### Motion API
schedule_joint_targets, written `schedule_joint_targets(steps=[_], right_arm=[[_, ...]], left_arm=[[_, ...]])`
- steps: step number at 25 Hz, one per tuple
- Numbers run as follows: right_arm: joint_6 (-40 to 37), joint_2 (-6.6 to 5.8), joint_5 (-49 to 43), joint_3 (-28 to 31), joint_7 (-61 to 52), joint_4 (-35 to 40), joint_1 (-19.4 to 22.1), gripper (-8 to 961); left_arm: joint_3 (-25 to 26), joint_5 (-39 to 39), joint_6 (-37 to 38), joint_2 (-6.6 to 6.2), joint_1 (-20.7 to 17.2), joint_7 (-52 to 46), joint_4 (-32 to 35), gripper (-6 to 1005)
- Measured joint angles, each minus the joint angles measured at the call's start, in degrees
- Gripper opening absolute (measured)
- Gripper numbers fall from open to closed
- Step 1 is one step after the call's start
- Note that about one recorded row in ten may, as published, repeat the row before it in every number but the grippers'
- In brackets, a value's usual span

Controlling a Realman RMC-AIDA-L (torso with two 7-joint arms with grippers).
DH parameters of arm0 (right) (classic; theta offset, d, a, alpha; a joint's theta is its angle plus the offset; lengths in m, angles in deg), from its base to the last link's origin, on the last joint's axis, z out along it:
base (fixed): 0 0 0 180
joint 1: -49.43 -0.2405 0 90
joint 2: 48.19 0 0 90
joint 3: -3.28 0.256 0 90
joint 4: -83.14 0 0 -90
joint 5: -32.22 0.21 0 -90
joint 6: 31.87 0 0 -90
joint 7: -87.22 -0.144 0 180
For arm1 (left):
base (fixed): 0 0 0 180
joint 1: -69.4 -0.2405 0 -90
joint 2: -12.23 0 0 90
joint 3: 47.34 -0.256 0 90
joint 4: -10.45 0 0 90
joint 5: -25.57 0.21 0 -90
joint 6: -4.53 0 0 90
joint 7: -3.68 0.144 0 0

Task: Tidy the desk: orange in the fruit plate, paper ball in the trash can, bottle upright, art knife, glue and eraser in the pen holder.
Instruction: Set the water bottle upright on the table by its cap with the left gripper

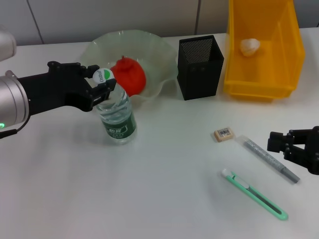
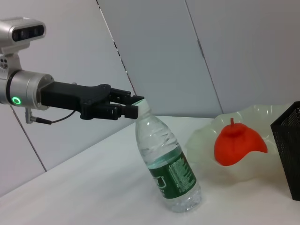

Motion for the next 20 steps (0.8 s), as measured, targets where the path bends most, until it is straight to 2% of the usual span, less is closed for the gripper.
schedule_joint_targets(steps=[20], right_arm=[[0.2, -0.05, 0.3, 0.7, -0.1, 0.0, -0.3, 173]], left_arm=[[0.8, 0.7, 1.3, -0.17, 0.1, 0.1, 1.9, 431]])
